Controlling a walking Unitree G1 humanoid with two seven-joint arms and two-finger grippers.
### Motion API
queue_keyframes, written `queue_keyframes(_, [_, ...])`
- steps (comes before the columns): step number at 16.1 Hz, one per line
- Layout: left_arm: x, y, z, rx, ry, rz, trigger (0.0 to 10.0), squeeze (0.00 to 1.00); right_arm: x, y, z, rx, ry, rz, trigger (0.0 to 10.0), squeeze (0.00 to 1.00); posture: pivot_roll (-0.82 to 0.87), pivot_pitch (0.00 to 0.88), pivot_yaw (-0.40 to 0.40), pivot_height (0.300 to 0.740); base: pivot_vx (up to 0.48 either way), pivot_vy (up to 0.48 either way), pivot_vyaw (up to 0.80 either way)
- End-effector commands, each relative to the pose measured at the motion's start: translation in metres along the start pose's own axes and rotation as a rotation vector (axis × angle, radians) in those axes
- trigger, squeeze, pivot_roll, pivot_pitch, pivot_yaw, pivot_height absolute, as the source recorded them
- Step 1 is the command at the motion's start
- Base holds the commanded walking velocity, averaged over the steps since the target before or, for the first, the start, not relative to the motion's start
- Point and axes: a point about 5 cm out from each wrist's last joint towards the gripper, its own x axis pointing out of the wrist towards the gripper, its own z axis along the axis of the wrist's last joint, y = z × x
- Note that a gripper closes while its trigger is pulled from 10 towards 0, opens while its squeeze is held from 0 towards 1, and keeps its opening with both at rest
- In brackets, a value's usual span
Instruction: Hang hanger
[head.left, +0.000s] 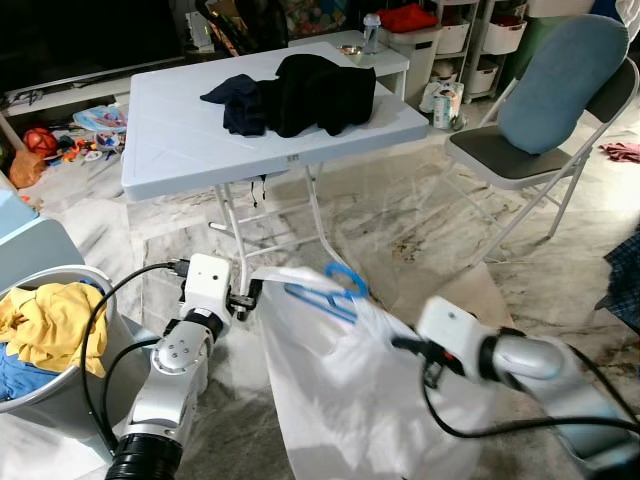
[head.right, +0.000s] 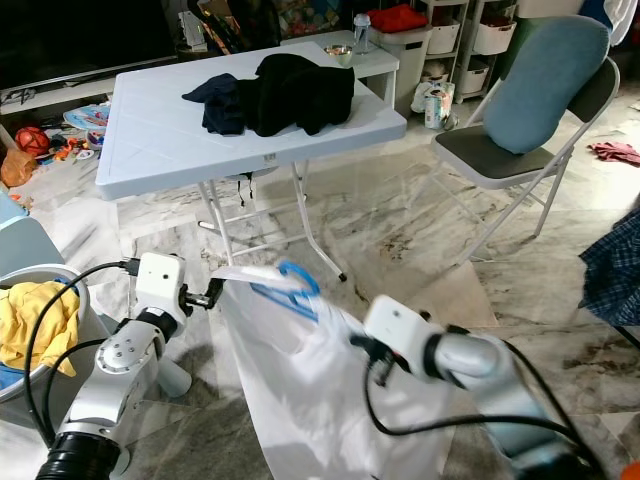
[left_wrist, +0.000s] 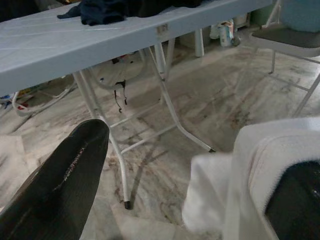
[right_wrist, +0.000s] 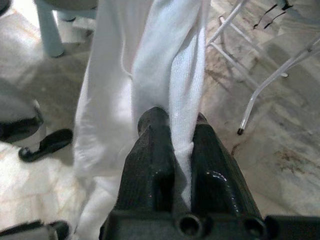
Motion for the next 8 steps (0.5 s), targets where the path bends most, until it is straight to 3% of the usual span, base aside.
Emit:
queue_keyframes(1, [-0.001,0.01,0.002,0.005,-0.002,0.039,10.0,0.0,-0.014,-0.002,0.004,-0.053,-0.015,0.039,10.0,0.0,-0.15,0.0,0.062,0.74,0.0,0.0,0.0])
queue_keyframes(2, [-0.001,0.01,0.001,0.006,0.0,0.038,10.0,0.0,-0.017,0.0,0.002,-0.065,-0.005,0.069,10.0,0.0,-0.15,0.0,0.062,0.74,0.0,0.0,0.0])
queue_keyframes(4, [0.004,0.013,0.005,0.013,0.001,0.032,10.0,0.0,-0.044,-0.012,-0.005,-0.074,0.046,0.132,10.0,0.0,-0.15,0.0,0.066,0.74,0.0,0.0,0.0])
queue_keyframes(8, [0.004,0.021,0.004,0.033,0.006,0.04,10.0,0.0,-0.077,-0.034,-0.019,-0.114,0.154,0.101,10.0,0.0,-0.16,0.0,0.074,0.74,0.0,0.0,0.0])
